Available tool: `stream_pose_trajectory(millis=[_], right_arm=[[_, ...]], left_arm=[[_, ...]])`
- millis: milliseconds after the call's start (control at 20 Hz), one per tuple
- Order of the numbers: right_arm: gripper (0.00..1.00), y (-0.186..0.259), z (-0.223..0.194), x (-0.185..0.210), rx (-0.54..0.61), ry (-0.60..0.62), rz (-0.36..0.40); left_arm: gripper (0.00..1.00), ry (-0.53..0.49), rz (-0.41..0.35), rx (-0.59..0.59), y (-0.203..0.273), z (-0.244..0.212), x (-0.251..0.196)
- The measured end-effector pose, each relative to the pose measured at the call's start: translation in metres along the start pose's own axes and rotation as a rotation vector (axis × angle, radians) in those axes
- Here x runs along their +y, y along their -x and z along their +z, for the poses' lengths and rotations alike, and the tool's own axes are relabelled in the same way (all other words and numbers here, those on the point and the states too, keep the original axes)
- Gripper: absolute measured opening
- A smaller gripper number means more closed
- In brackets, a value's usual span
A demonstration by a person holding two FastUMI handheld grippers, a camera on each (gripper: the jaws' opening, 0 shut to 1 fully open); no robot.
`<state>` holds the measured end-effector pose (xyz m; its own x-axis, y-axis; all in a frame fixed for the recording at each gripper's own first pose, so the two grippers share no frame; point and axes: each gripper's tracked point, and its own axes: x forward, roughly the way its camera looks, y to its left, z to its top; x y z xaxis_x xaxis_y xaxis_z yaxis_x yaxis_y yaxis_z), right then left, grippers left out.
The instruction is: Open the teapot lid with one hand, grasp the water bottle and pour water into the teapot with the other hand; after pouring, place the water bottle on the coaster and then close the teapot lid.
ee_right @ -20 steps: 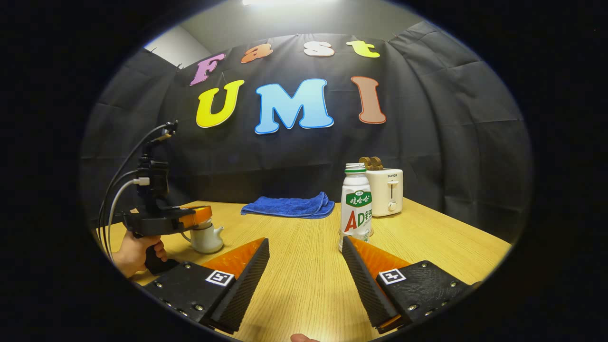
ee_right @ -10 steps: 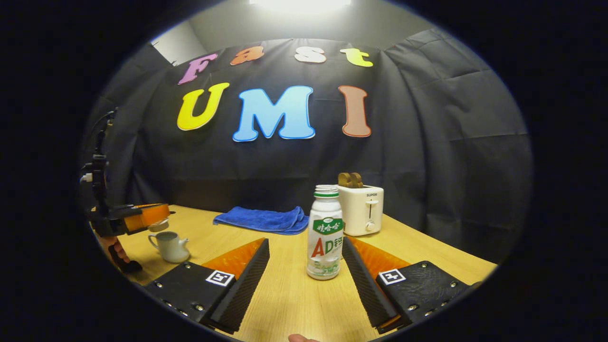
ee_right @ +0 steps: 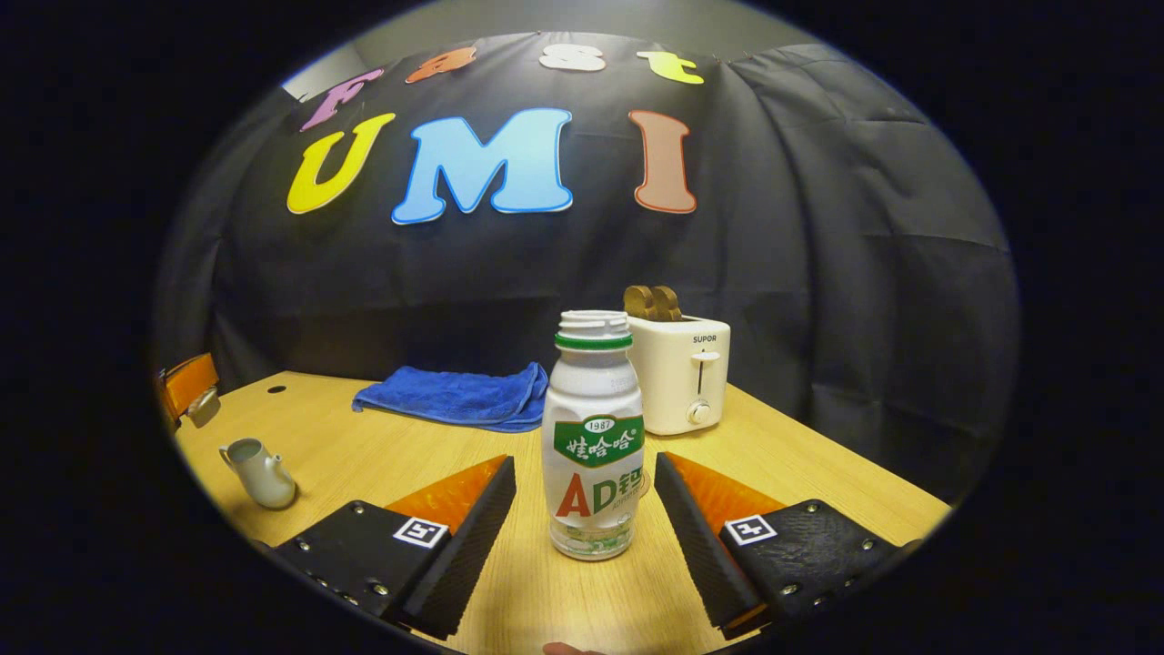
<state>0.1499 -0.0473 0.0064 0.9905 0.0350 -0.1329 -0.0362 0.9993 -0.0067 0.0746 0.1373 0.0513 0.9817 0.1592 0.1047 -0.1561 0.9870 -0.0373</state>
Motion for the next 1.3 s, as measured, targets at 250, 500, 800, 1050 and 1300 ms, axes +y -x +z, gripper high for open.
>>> stream_pose_trajectory(millis=[250, 500, 800, 1050, 1300], right_arm=[[0.95, -0.023, -0.007, -0.007, 0.04, -0.02, -0.007], [0.95, -0.035, -0.024, -0.009, 0.085, -0.009, -0.008], [0.75, -0.031, -0.016, -0.01, 0.066, -0.012, -0.006], [0.75, -0.011, -0.001, 0.006, 0.031, 0.063, 0.03], [0.75, 0.005, 0.002, 0.034, 0.029, 0.1, 0.092]], left_arm=[[0.19, -0.003, -0.016, 0.007, 0.0, 0.0, -0.003], [0.19, -0.011, -0.022, 0.006, 0.0, -0.001, -0.006], [0.19, -0.004, -0.028, -0.007, 0.004, 0.003, -0.006], [0.19, 0.035, -0.049, -0.006, 0.031, 0.009, -0.02], [0.19, 0.053, -0.103, 0.032, 0.09, 0.009, -0.038]])
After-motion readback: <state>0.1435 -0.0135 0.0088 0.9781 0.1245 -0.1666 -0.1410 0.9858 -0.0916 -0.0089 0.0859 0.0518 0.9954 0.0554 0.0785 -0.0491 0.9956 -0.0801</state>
